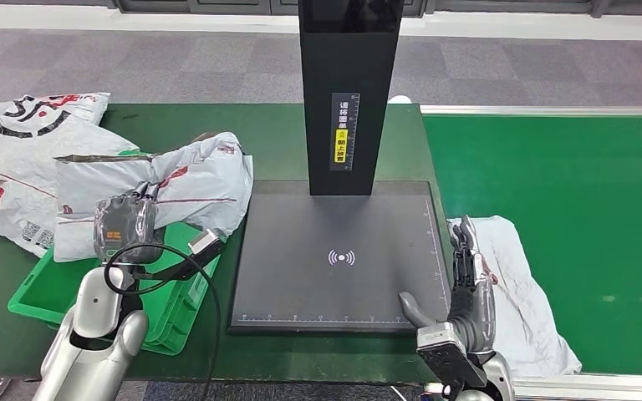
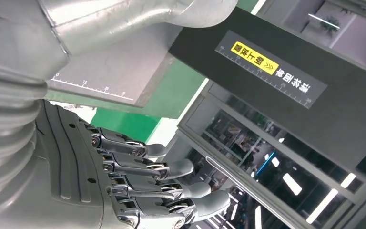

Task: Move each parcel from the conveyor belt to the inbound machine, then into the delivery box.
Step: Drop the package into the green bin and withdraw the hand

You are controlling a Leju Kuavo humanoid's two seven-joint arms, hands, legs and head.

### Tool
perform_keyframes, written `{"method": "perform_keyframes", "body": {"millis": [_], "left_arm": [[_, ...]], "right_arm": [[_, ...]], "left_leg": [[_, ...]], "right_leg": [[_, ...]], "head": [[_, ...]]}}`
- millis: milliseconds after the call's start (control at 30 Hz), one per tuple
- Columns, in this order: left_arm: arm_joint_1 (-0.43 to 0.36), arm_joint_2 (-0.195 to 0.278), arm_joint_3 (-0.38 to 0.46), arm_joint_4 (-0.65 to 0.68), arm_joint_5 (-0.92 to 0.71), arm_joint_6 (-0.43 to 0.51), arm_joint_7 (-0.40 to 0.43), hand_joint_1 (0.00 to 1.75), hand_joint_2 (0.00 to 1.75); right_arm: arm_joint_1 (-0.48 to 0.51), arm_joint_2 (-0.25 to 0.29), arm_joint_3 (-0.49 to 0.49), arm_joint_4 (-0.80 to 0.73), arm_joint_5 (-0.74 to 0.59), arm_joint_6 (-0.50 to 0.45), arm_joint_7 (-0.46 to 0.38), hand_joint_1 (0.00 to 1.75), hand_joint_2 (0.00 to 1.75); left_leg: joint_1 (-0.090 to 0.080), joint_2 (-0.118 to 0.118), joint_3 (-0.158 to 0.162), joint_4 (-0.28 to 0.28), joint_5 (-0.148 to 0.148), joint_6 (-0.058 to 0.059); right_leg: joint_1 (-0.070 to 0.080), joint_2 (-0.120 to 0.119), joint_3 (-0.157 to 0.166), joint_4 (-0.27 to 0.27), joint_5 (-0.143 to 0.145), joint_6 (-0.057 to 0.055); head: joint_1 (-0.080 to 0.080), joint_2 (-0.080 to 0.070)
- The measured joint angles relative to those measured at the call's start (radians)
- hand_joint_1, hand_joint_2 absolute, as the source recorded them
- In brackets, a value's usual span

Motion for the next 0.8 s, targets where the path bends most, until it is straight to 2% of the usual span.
{"method": "perform_keyframes", "body": {"millis": [400,633,800], "left_arm": [[-0.043,-0.036,0.015,0.092,-0.027,0.046,-0.017,1.75,1.75],[0.071,-0.039,0.067,-0.013,-0.055,0.049,0.032,1.75,1.75],[0.105,-0.043,0.094,-0.054,-0.056,0.048,0.034,1.75,1.75]], "right_arm": [[0.012,0.000,-0.025,0.001,-0.012,-0.054,-0.011,0.00,1.75],[-0.052,-0.006,-0.027,0.038,-0.037,0.001,-0.023,0.00,1.75],[-0.077,-0.011,-0.027,0.057,-0.035,0.003,-0.022,0.00,1.75]], "left_leg": [[0.000,0.001,-0.001,0.000,0.000,0.000],[0.000,0.002,-0.001,0.000,0.000,0.000],[0.000,0.001,-0.002,0.000,0.000,0.000]], "right_leg": [[0.000,0.000,0.000,0.000,0.000,0.000],[0.000,0.002,-0.002,0.000,0.000,0.000],[0.000,0.001,-0.002,0.000,0.000,0.000]], "head": [[0.000,0.000],[0.000,0.000],[0.000,0.000]]}}
